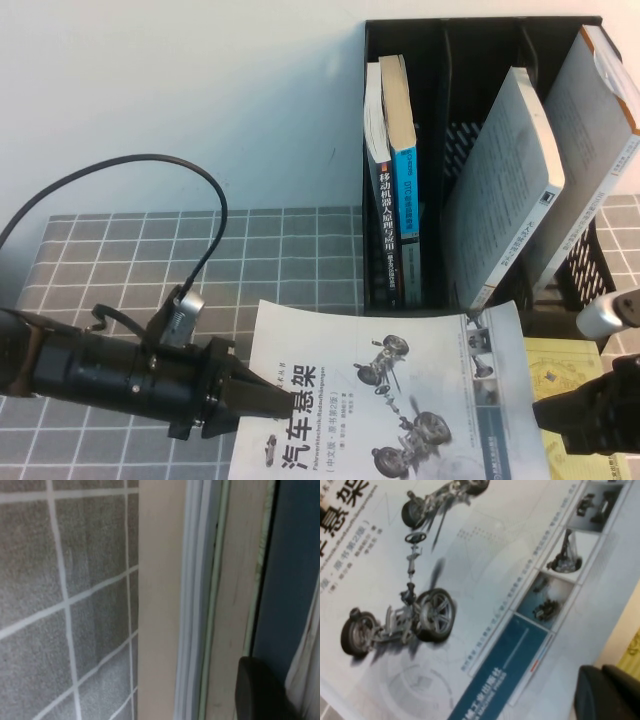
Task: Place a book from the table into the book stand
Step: Pick up the book with your left arm
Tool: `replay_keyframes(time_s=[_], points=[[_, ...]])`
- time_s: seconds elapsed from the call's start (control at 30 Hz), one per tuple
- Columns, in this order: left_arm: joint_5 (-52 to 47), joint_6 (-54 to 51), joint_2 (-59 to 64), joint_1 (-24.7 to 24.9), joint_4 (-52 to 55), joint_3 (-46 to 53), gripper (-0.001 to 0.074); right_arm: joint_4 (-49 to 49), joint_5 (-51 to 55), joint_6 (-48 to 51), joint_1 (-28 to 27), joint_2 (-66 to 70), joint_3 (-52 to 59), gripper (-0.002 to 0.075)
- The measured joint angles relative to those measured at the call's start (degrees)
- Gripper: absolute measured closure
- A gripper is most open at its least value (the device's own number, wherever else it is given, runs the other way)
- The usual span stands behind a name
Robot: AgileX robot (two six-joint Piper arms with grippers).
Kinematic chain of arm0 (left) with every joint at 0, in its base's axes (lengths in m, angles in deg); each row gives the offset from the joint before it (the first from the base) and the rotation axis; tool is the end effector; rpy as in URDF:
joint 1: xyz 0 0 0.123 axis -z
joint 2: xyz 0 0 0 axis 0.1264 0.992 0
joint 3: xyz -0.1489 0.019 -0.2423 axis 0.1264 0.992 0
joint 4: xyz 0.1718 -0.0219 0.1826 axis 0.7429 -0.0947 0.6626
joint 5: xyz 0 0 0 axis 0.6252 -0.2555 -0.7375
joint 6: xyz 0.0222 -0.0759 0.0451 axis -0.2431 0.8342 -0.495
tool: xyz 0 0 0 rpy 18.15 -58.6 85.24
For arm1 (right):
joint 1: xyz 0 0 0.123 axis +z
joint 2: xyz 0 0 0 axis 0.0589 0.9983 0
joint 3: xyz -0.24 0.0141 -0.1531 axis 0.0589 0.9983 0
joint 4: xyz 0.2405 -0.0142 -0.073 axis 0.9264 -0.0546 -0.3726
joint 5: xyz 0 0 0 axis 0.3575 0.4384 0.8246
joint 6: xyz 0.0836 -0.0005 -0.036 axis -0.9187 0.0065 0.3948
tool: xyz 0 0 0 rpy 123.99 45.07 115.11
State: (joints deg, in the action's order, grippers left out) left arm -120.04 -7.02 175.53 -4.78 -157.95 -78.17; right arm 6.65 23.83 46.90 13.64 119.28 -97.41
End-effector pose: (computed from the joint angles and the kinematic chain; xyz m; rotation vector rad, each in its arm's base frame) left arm 0.2923 -0.0941 0.1409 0.0012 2.6366 -1.6373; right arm 0.2184 0.0787 0.1835 -0.4862 2.4332 0.5926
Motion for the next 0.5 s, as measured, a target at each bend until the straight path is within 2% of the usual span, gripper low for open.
replay_keyframes(time_s=[0.2,0.5], points=[[-0.59,3.82,-2.56,-0.86,4.91,-2.87,0.0619,0.10,2.64,3.20,0.00,-1.08,-0.37,0.0729],[-0.22,12.92,-19.52,-0.45,11.66,-5.05,0.0620,-0.22,2.73,3.27,0.00,-11.12,-4.28,0.0729]])
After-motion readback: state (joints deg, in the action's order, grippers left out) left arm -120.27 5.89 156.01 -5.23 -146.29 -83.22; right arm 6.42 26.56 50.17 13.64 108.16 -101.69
